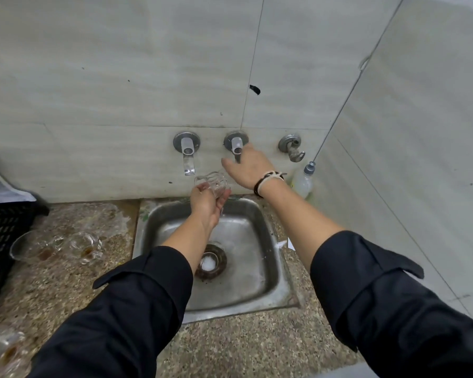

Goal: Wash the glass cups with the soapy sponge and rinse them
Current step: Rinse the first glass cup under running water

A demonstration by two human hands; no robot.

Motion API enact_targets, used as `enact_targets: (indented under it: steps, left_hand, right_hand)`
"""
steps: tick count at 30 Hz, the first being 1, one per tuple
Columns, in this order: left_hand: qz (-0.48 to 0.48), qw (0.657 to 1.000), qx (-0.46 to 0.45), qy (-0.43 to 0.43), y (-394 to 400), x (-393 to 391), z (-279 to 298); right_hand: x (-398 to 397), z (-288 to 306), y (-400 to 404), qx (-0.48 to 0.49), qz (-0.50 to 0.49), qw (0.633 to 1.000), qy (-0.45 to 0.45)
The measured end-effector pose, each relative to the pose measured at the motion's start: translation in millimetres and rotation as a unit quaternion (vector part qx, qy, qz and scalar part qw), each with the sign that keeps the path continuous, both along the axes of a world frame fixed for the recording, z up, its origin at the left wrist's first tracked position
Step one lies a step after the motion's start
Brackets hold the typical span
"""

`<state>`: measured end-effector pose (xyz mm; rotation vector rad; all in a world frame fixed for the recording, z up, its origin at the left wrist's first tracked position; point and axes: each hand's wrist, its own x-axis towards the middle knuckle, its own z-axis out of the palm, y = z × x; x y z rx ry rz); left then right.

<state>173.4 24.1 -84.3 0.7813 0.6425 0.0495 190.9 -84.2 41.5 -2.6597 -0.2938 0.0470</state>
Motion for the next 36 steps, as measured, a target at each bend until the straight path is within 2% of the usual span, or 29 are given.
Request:
enact_targets:
  steps: [3,5,7,9,12,14,16,20,23,25,31,36]
  left_hand:
    - [-0.052,0.997,0.045,0.022,6.3,-20.1,14.5]
    - [-0.107,0.991,0.080,0.011,11.9,-34.3,23.7]
    - [-0.153,0.983,0.095,-0.021,15.8,-45.7,27.9]
    - [-0.178,0.979,0.090,-0.050,19.6,-56.7,32.4]
    - [-0.216,0.969,0.070,-0.101,28.9,-73.3,44.4]
    - [-0.251,0.955,0.087,-0.131,36.0,-81.8,53.1]
    - [-0.267,0.942,0.159,-0.124,43.2,-87.0,60.2]
    - [-0.228,0.900,0.366,-0.065,66.0,-96.3,75.4]
    - [-0.192,0.877,0.437,-0.051,89.3,-110.2,98.3]
    - [-0.158,0.875,0.456,-0.051,104.4,-122.6,119.0]
    - [-0.095,0.872,0.478,-0.054,132.1,-169.3,174.0]
    - [-0.065,0.858,0.505,-0.064,148.3,-212.7,201.5]
  right_hand:
    - [-20.4,-6.6,-15.1,0.074,-0.052,0.995,0.031]
    - [-33.2,-10.5,-14.6,0.152,-0.093,0.979,0.100]
    - [-40.1,-11.8,-8.0,0.248,-0.109,0.937,0.221]
    - [-42.7,-12.1,-4.1,0.285,-0.102,0.901,0.310]
    - [-44.9,-15.5,-6.2,0.357,-0.084,0.836,0.408]
    - [-49.1,-12.6,-9.7,0.401,-0.072,0.810,0.421]
    - [-55.4,-5.0,-10.6,0.421,-0.056,0.817,0.390]
    - [-65.0,19.1,-9.3,0.392,-0.050,0.881,0.261]
    - [-68.1,43.0,-10.1,0.297,-0.009,0.943,0.153]
    - [-73.4,60.7,-8.7,0.240,0.027,0.965,0.099]
    - [-98.8,100.0,2.7,0.150,0.129,0.980,-0.005]
    - [-117.3,117.3,23.2,0.149,0.185,0.971,-0.040]
